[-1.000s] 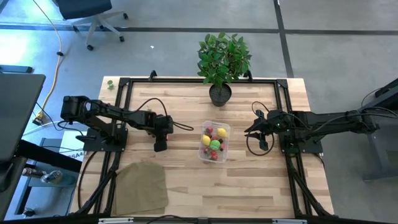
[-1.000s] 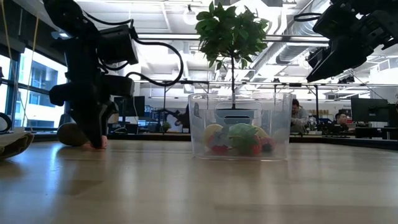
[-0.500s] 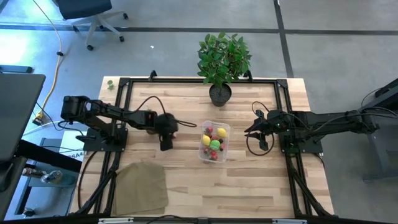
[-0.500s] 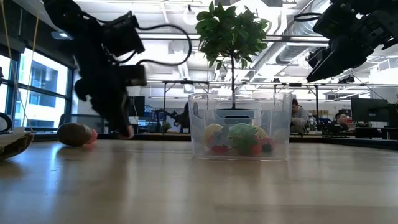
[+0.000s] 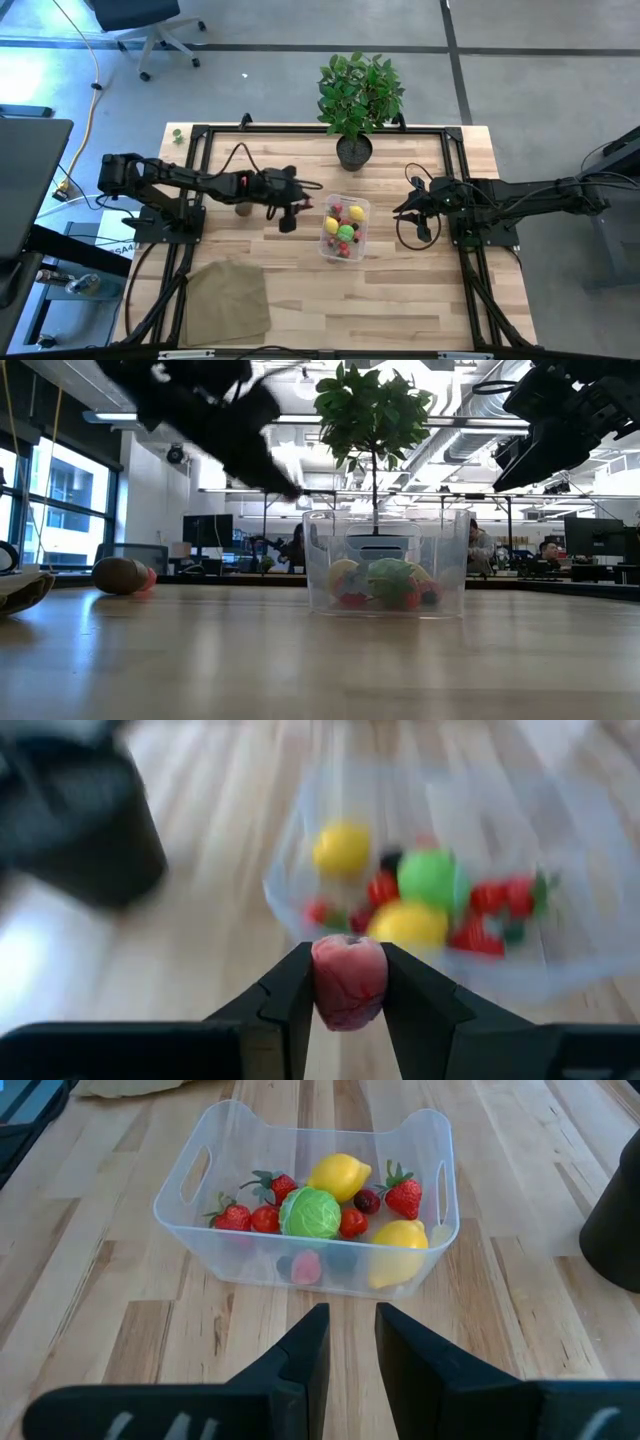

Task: Pick and placing Produce into tupperware
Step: Put the pink peach into the transparent container

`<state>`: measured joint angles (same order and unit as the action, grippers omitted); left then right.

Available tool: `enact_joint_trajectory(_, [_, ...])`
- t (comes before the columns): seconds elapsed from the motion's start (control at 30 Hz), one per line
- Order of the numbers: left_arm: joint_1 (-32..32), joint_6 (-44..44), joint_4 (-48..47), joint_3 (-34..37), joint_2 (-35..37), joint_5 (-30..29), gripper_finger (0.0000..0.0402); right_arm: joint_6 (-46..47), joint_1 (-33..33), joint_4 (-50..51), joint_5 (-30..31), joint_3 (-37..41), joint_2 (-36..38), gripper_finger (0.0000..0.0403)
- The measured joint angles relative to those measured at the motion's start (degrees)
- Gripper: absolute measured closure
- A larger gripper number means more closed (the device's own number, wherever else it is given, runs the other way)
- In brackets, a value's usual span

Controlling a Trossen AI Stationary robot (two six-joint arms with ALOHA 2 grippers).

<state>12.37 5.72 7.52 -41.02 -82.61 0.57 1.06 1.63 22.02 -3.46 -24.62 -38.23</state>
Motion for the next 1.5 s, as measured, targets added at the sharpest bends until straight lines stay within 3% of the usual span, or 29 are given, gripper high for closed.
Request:
enact_joint_trajectory(0.3, [0.01, 6.48, -3.14, -12.62, -2.65, 0.11, 0.0303, 0.0, 0.0, 0.01, 0.0, 0.0, 0.02, 0.0329])
enact_joint_trajectory(0.6, [-0.46, 6.68, -13.46, -25.46, -16.5, 5.83, 0.0303, 0.0, -0.02, 0.0, 0.0, 0.0, -0.01, 0.0329])
enact_joint_trajectory(0.93, [-2.56, 9.66, -25.65, -37.81, -29.46, 6.51, 0.0302, 0.0, 0.0, 0.0, 0.0, 0.02, 0.02, 0.0329])
enact_joint_trajectory(1.13, [-2.65, 10.55, -28.52, -41.04, -32.93, 6.49, 0.0302, 0.0, -0.01, -0.02, 0.0, 0.04, 0.0, 0.0329])
enact_joint_trajectory(1.5, [-2.63, 10.47, -30.44, -40.99, -32.92, 5.99, 0.0302, 0.0, -0.01, 0.0, 0.0, 0.04, 0.02, 0.0329])
